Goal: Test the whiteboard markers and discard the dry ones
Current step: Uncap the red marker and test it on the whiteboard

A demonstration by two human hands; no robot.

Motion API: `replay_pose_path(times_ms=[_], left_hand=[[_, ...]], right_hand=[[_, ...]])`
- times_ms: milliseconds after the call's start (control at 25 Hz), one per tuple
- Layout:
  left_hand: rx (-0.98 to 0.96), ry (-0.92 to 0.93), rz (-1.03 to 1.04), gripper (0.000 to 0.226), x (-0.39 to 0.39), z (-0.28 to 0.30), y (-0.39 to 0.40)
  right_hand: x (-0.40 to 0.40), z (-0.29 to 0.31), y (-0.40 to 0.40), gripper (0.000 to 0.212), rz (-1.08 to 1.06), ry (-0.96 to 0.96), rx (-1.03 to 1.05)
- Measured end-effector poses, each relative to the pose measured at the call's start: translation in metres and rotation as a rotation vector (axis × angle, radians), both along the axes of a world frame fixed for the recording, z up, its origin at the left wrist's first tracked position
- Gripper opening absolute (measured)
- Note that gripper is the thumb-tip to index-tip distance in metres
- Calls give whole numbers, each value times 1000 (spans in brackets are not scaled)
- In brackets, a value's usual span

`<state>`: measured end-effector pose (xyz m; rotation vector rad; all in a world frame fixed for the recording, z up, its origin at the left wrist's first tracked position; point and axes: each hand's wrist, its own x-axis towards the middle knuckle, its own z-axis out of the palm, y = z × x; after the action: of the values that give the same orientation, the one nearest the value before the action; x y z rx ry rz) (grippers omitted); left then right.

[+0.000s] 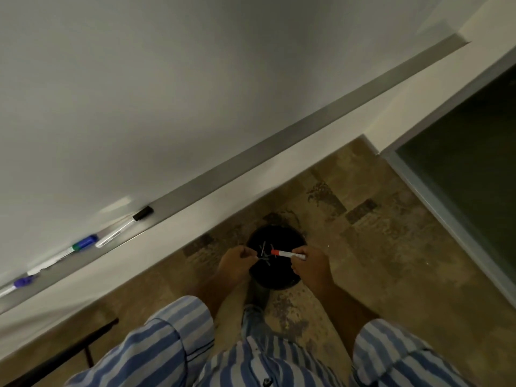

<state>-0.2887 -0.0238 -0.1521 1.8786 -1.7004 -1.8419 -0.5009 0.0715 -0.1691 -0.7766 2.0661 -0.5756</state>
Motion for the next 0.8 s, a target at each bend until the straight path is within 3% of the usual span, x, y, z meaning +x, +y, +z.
replay_pose_path(times_ms=[400, 600, 800], left_hand=[[64, 20, 84, 13, -4, -6, 2], [92, 60, 76, 8, 2, 4, 7], [2, 32, 153, 9, 29, 36, 7]], right_hand=[[-8, 8, -16, 30, 69, 101, 15], [6, 18, -21, 21, 104, 49, -25], [34, 35, -33, 8, 211, -14, -100]])
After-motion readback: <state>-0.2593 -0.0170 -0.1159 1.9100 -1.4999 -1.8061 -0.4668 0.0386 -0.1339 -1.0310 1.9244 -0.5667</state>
